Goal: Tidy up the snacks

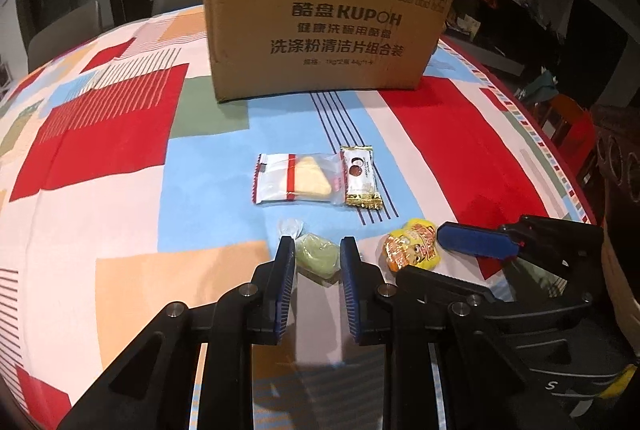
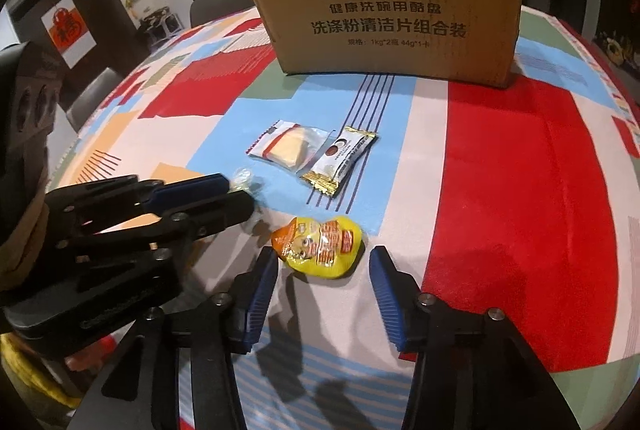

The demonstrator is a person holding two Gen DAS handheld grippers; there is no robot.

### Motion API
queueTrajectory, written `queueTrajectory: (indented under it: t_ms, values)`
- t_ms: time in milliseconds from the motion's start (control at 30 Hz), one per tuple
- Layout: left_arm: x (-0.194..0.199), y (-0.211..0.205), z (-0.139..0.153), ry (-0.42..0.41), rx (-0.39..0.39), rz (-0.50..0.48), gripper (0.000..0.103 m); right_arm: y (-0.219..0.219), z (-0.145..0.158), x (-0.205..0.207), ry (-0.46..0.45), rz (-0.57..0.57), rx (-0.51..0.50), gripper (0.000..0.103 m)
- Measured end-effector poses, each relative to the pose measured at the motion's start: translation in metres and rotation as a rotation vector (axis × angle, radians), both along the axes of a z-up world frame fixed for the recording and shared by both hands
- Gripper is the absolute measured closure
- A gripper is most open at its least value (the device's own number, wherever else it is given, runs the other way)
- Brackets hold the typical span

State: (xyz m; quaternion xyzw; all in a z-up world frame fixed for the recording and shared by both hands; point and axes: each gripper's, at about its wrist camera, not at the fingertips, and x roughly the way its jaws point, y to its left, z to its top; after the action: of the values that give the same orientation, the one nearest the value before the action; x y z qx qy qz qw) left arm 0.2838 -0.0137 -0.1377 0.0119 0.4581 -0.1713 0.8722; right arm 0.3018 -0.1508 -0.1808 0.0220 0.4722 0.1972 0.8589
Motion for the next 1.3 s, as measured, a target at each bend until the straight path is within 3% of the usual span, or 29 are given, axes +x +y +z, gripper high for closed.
queueTrajectory:
  t_ms: [100,433,500,567,867,1300]
  values:
    - [-0.003,0.005,0.002,-0.005,-0.009,0.013,0.080,0.003,0.000,0.000,-0.005,0.006,-0.007,0.047]
    - [-0.004,0.017,0.003,-0.014,-0.016,0.049,0.080,0.016,-0.001,0.010,-0.039,0.010,-0.041,0.047]
    - [-0.004,0.018,0.003,-0.016,-0.014,0.053,0.080,0.018,-0.002,0.009,-0.050,0.017,-0.062,0.048]
    - [-0.005,0.018,0.004,-0.018,-0.015,0.056,0.080,0.020,-0.002,0.009,-0.057,0.022,-0.074,0.056]
    - [-0.007,0.016,0.009,-0.030,-0.012,0.064,0.080,0.014,-0.001,0.007,-0.056,0.004,-0.063,0.058]
    - [-0.014,0.012,0.039,-0.100,-0.020,0.060,0.080,-0.003,0.035,0.001,-0.124,-0.037,0.000,0.058]
